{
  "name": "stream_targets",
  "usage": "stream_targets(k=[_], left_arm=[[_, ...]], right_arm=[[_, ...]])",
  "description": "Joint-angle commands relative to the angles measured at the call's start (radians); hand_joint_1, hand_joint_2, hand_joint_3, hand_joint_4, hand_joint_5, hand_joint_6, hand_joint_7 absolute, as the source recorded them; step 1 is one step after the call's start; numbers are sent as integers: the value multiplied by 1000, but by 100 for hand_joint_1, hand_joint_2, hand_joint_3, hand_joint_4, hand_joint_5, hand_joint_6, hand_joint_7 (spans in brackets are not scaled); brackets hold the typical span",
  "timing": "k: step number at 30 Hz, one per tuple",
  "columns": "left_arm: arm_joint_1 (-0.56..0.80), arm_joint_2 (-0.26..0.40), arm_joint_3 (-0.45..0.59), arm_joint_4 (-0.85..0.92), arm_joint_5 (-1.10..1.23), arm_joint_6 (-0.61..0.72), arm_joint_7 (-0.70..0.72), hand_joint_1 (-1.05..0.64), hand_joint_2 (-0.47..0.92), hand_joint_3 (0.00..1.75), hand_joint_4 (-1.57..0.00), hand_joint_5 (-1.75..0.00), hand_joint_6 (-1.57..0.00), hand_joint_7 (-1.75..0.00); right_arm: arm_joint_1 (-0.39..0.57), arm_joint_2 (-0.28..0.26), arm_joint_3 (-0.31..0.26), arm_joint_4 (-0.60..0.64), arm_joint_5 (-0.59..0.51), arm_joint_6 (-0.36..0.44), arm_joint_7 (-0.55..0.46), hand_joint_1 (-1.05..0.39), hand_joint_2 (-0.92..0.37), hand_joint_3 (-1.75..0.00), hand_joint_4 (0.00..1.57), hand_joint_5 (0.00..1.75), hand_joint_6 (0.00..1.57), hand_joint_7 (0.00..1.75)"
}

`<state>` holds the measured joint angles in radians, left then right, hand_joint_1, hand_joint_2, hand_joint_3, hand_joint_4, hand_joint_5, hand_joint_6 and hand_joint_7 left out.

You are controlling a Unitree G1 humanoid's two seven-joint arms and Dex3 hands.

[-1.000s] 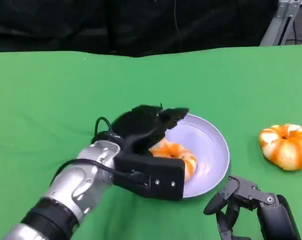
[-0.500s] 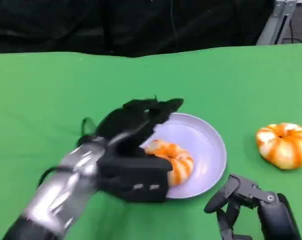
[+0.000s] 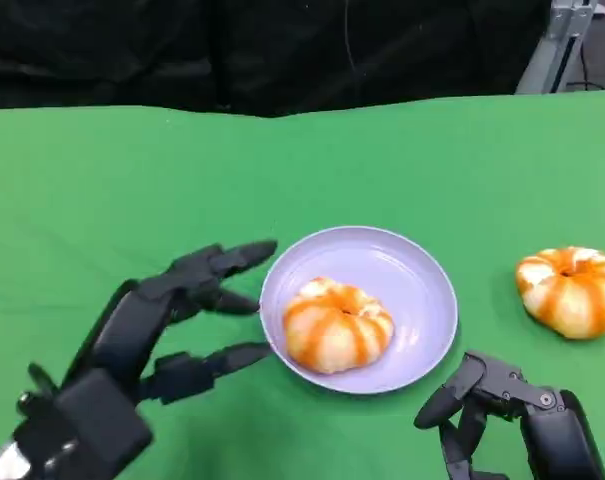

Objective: Grasp the bread from the table and place it into the plate.

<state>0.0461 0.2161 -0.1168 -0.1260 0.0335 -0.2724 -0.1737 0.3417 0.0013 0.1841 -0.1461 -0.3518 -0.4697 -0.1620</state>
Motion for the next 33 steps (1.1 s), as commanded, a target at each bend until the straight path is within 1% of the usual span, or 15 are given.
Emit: stream_targets(k=[1, 2, 3, 4, 5, 7, 8, 9, 11, 13, 17, 18, 27, 29, 33], left_arm=[[75, -36, 35, -13, -95, -36, -16, -11, 91, 20, -72, -116, -91, -49], [101, -51, 44, -17, -108, -44, -9, -9, 90, 23, -73, -121, -91, -56], [119, -61, 50, -20, -117, -50, -5, -7, 80, 45, -77, -132, -87, -81], [137, -70, 56, -24, -130, -50, -6, -6, 70, 65, -78, -137, -83, -95], [149, -76, 60, -27, -140, -50, -9, -7, 63, 79, -78, -141, -80, -105], [188, -86, 64, -49, -188, -8, -25, -9, 58, 95, -74, -149, -74, -116], [199, -88, 65, -57, -202, 7, -30, -10, 58, 98, -72, -151, -73, -119], [215, -92, 66, -69, -233, 39, -37, -11, 58, 99, -70, -153, -71, -121], [233, -96, 66, -80, -273, 81, -53, -12, 60, 94, -67, -157, -67, -125], [241, -95, 70, -81, -300, 112, -72, -12, 62, 92, -64, -160, -64, -127], [246, -94, 86, -78, -341, 160, -99, -12, 64, 89, -63, -161, -62, -128], [246, -96, 92, -73, -355, 167, -106, -12, 66, 86, -62, -161, -62, -129], [247, -104, 106, -70, -360, 176, -127, -12, 69, 80, -62, -160, -62, -129], [249, -105, 106, -66, -346, 163, -128, -12, 69, 77, -63, -158, -62, -128], [250, -108, 108, -65, -340, 160, -129, -12, 70, 74, -63, -157, -63, -127]], right_arm=[[-1, -10, -5, -4, 2, -7, -5, 3, -30, -135, 90, 172, 84, 129], [-2, -10, -6, -3, 3, -9, -5, 3, -30, -135, 90, 172, 84, 129], [-3, -10, -6, -2, 3, -11, -5, 3, -30, -135, 91, 172, 84, 129], [-3, -12, -7, -1, 5, -13, -4, 3, -30, -135, 91, 172, 84, 129], [-4, -13, -8, 0, 6, -15, -4, 3, -30, -135, 91, 171, 84, 129], [-2, -17, -12, -1, 7, -17, -2, 2, -30, -135, 91, 171, 84, 129], [-2, -18, -13, -1, 7, -18, -1, 2, -30, -136, 91, 171, 84, 129], [-2, -21, -16, 1, 10, -22, 0, 2, -30, -136, 91, 170, 84, 129], [-1, -26, -21, 3, 11, -25, 1, 2, -29, -136, 90, 170, 84, 129], [2, -28, -24, 0, 10, -23, 2, 2, -26, -140, 89, 161, 85, 128], [5, -33, -24, 3, 23, -35, 9, 3, -26, -142, 89, 157, 85, 127], [4, -35, -25, 6, 29, -42, 12, 2, -27, -139, 88, 157, 84, 127], [8, -38, -26, 7, 44, -57, 22, 2, -29, -136, 87, 158, 83, 129], [17, -40, -26, 1, 50, -64, 25, -2, -28, -134, 82, 159, 83, 131], [19, -41, -26, 1, 53, -69, 27, -2, -27, -135, 81, 159, 82, 132]])
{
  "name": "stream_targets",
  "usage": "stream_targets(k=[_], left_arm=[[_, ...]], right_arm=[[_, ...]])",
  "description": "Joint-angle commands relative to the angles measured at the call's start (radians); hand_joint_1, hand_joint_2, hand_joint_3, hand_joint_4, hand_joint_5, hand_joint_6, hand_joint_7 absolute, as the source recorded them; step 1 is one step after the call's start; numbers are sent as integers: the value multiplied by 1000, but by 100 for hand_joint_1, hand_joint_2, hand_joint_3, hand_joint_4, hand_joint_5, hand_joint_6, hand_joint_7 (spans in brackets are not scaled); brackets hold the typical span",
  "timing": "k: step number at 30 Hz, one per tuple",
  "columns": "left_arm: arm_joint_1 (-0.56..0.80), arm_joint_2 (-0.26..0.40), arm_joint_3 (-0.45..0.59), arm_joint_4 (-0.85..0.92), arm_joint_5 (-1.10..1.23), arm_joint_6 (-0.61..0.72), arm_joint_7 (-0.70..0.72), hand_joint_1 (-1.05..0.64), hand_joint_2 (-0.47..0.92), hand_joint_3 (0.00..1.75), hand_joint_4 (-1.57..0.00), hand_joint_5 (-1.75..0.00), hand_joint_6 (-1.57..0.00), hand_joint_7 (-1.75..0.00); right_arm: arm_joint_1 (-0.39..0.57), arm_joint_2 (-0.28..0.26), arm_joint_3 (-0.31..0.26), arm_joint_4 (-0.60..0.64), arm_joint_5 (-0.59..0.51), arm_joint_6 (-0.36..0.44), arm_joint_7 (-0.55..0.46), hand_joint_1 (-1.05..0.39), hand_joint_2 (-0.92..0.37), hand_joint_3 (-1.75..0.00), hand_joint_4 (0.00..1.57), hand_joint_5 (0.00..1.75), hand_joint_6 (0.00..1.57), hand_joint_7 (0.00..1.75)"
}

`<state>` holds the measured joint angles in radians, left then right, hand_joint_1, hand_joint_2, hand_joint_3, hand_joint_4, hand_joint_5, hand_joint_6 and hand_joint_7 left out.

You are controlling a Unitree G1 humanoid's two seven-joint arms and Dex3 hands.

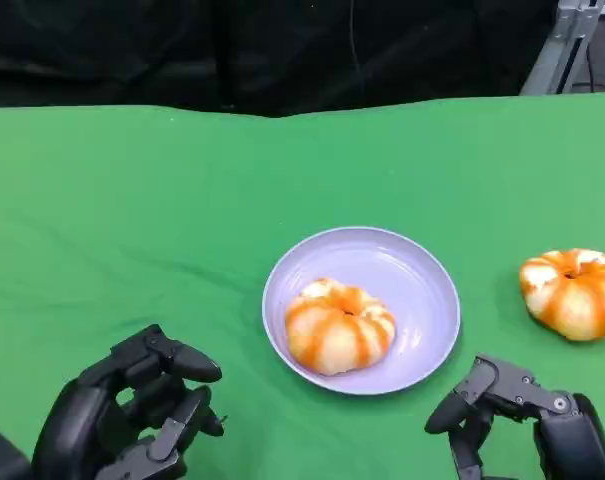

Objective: Grasp the bread from the table and place it into the plate.

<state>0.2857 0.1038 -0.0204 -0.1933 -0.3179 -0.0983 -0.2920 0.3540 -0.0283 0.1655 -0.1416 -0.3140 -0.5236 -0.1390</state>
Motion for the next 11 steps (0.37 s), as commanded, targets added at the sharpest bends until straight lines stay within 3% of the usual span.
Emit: stream_targets(k=[1, 11], left_arm=[[11, 4, 11, 2, 12, -14, -11, -12, 70, 73, -63, -157, -63, -126], [13, 6, 12, 7, 15, -30, -20, -12, 72, 71, -63, -156, -63, -126]], right_arm=[[7, -11, -8, -4, 16, -15, 5, -2, -27, -136, 81, 159, 82, 133], [10, -7, -7, -12, 16, -7, 7, -2, -27, -137, 81, 160, 82, 133]])
